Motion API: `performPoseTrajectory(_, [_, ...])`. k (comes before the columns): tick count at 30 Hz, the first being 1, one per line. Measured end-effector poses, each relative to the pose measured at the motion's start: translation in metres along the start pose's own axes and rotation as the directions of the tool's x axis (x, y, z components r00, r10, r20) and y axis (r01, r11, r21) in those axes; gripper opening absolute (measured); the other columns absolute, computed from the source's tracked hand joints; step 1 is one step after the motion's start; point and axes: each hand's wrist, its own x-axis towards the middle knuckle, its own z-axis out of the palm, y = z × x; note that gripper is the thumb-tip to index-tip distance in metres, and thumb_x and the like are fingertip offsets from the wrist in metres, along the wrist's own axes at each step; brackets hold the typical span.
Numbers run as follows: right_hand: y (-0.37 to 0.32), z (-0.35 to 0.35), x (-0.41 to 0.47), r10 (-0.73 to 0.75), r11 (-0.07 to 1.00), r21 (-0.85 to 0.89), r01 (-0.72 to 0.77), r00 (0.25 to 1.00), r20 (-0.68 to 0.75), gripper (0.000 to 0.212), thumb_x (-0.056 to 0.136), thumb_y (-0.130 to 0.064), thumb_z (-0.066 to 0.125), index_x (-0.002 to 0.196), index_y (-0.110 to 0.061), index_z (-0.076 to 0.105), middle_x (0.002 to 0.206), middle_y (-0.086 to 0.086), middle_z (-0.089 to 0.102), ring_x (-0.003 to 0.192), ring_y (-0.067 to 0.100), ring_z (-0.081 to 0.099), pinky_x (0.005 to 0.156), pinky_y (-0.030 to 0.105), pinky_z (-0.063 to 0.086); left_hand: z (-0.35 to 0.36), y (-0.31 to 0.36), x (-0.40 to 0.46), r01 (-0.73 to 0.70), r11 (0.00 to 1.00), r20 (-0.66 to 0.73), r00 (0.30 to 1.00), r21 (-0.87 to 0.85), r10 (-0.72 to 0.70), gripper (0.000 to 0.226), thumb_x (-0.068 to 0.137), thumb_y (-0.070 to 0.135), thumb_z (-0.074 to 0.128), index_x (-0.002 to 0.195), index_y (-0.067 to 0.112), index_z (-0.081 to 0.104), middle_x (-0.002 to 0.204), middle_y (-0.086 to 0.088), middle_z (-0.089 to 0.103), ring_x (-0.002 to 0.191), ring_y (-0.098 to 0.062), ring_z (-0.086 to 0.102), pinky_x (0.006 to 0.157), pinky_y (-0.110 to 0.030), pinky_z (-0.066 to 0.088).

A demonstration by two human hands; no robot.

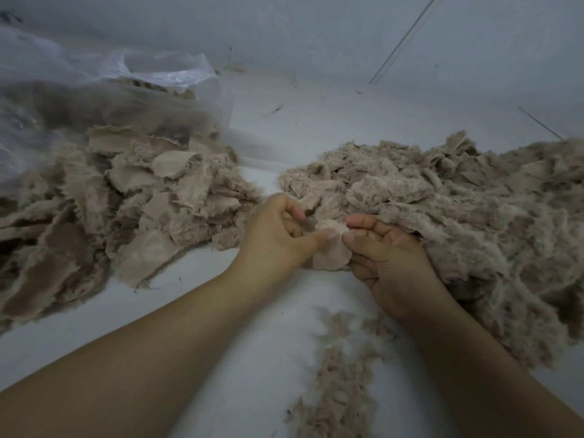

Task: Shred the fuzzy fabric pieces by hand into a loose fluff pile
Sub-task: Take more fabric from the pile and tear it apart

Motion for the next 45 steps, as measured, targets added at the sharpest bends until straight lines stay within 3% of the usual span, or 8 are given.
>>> performPoseTrajectory(3, [0.001,0.000,0.000,-0.002,1.000,0.001,0.002,1.000,0.006,0.015,0.093,0.007,0.053,0.096,-0.006,0.059,0.059,0.000,0.057,0.035,0.001,0.035,0.034,0.014,0.025,0.003,0.000,-0.005,0.021,1.000,0.130,0.991,0.020,-0.024,0.023,0.089,0.011,0.069,0.070,0.013,0.056,0.038,0.003,0.049,0.031,-0.009,0.041,0.036,-0.015,0.031])
performPoseTrajectory(10, [0.003,-0.003,0.004,0.009,1.000,-0.011,-0.008,1.000,0.010,0.013,0.097,0.002,0.049,0.101,-0.003,0.060,0.077,0.008,0.070,0.037,0.003,0.028,0.035,0.014,0.024,-0.009,0.000,0.009,-0.217,0.889,-0.464,0.886,-0.403,0.005,0.027,0.098,-0.002,0.046,0.099,0.022,0.033,0.108,-0.015,0.064,0.094,-0.023,0.071,0.077,-0.037,0.060])
performPoseTrajectory(14, [0.004,-0.004,0.004,0.012,1.000,-0.007,-0.012,1.000,0.013,0.014,0.097,0.002,0.048,0.099,-0.004,0.061,0.073,0.007,0.068,0.037,0.003,0.031,0.035,0.014,0.025,-0.007,-0.011,0.011,-0.279,0.936,-0.234,0.916,0.215,0.327,0.026,0.086,0.000,0.054,0.100,0.020,0.046,0.107,-0.006,0.058,0.099,-0.018,0.059,0.087,-0.025,0.046])
performPoseTrajectory(18, [0.005,-0.004,0.005,0.009,1.000,-0.009,-0.009,1.000,0.014,0.014,0.097,0.002,0.048,0.098,-0.004,0.061,0.070,0.006,0.067,0.037,0.003,0.031,0.035,0.014,0.025,-0.001,-0.018,0.011,-0.258,0.520,0.129,0.954,0.814,0.271,0.030,0.086,0.017,0.058,0.116,0.014,0.058,0.107,-0.003,0.059,0.118,-0.024,0.045,0.114,-0.044,0.008])
performPoseTrajectory(24, [0.005,-0.004,0.005,0.005,1.000,0.019,-0.005,1.000,0.010,0.016,0.097,0.004,0.047,0.099,-0.003,0.061,0.068,0.003,0.068,0.036,0.002,0.031,0.034,0.013,0.025,0.006,-0.005,-0.006,-0.503,0.521,0.392,0.864,0.690,0.314,0.019,0.091,0.007,0.051,0.102,0.014,0.065,0.090,-0.001,0.064,0.097,-0.019,0.058,0.115,-0.035,-0.017])
performPoseTrajectory(29, [0.005,-0.004,0.006,0.012,1.000,0.007,-0.012,1.000,0.010,0.017,0.097,0.003,0.048,0.098,-0.006,0.063,0.078,0.007,0.071,0.037,0.002,0.030,0.034,0.014,0.026,0.001,-0.004,-0.001,-0.344,0.652,0.115,0.923,0.675,0.367,0.020,0.083,0.001,0.055,0.099,0.011,0.061,0.090,-0.003,0.062,0.088,-0.026,0.056,0.086,-0.036,0.033])
performPoseTrajectory(34, [0.006,-0.006,0.006,0.019,1.000,-0.007,-0.019,1.000,-0.003,0.016,0.097,0.002,0.049,0.096,-0.007,0.062,0.083,0.007,0.073,0.037,0.002,0.031,0.035,0.014,0.026,0.001,-0.005,-0.001,-0.327,0.554,0.235,0.944,0.765,0.233,0.015,0.087,0.033,0.062,0.099,0.025,0.064,0.092,0.011,0.058,0.104,-0.013,0.049,0.097,-0.040,0.024])
performPoseTrajectory(45, [0.005,-0.005,0.003,-0.028,0.999,-0.034,0.032,0.994,0.105,0.022,0.092,-0.028,0.057,0.083,-0.012,0.069,0.064,0.001,0.062,0.039,0.003,0.026,0.036,0.015,0.023,0.005,0.001,-0.011,-0.595,0.616,0.030,0.731,0.516,0.682,0.008,0.086,0.004,0.064,0.088,0.003,0.072,0.080,-0.006,0.068,0.072,-0.017,0.055,0.069,-0.025,0.044])
